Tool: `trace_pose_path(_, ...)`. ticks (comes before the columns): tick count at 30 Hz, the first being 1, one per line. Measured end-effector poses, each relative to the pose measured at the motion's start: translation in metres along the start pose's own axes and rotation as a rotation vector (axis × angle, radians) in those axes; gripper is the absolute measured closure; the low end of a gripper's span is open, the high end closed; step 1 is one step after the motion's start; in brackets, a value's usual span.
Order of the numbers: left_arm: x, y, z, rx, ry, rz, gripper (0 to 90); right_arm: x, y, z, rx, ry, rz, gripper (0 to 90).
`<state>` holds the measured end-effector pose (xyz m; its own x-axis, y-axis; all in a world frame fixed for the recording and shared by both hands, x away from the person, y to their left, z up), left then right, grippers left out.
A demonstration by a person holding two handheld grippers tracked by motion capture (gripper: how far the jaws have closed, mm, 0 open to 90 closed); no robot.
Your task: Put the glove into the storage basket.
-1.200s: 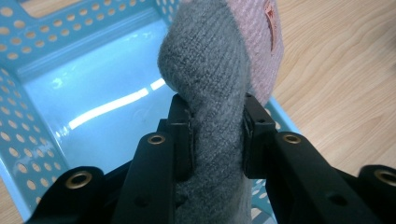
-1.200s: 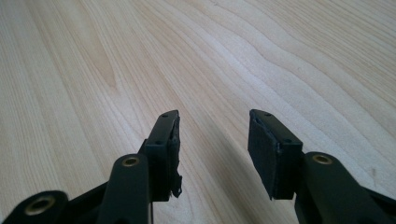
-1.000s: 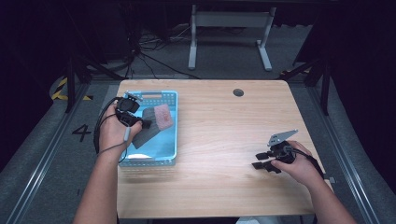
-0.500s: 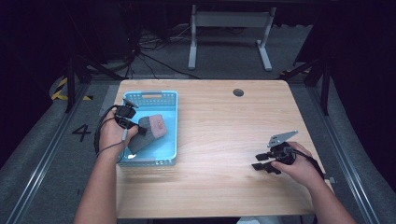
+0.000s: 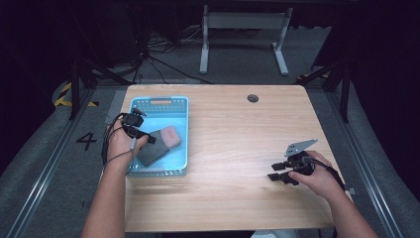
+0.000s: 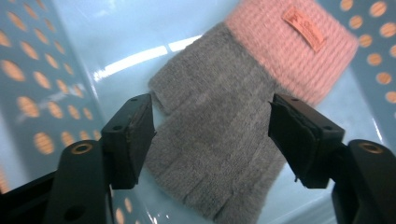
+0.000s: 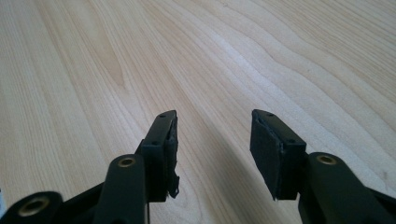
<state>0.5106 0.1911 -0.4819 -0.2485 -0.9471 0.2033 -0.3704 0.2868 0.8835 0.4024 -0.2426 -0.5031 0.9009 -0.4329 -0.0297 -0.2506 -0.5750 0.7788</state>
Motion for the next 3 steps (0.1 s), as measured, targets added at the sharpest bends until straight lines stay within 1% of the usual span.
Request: trace_pose_path(3, 0.015, 0.018, -0.003, 0.055, -0.035, 0.015, 30.4, 0.001, 0.0, -0.001, 0.003, -0.002, 0.003, 52.0)
Point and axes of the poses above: each handheld gripper's, and its own axes: y roughly backward along the jaws, z roughly out of its underside, x roughly to its right, the point moved 10 cm from there along -y, roughly forward along the jaws, and after that the axes turned 11 degrees about y, right-handed, at the moved point
